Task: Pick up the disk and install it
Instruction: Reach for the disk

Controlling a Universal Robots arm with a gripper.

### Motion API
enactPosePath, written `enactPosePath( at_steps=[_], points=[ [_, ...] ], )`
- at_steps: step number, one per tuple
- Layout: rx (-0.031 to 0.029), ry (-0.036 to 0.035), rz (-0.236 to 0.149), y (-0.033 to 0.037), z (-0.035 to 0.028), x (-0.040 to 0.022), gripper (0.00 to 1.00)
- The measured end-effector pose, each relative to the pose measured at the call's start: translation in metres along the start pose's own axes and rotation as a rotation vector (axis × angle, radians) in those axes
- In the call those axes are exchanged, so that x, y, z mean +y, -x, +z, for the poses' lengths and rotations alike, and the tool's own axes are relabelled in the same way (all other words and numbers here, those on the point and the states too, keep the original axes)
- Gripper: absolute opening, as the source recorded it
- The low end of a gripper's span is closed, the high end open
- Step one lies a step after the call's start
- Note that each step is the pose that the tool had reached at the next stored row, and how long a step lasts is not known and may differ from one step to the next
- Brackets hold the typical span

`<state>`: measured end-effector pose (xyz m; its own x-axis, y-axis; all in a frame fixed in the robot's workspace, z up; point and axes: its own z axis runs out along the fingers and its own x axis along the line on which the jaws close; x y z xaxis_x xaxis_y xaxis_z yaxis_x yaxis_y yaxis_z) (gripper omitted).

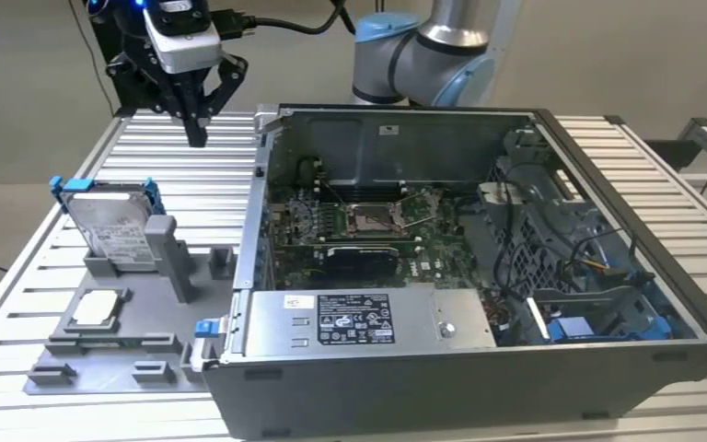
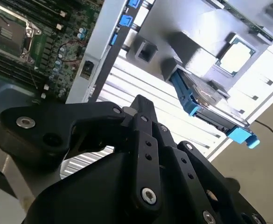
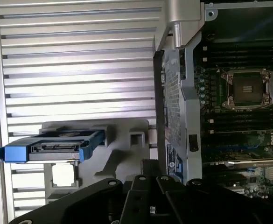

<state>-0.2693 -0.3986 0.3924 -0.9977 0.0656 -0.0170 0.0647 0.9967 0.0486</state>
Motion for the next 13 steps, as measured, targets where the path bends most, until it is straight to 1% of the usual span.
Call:
enactPosePath(
  at_steps=[9, 13],
  points=[
    [0.0001, 0.0, -0.003, -0.0211, -0.0002, -0.0014, 0.0],
    [0.0002, 0.0001, -0.004, -0.0318, -0.0003, -0.0021, 0.0]
  ],
)
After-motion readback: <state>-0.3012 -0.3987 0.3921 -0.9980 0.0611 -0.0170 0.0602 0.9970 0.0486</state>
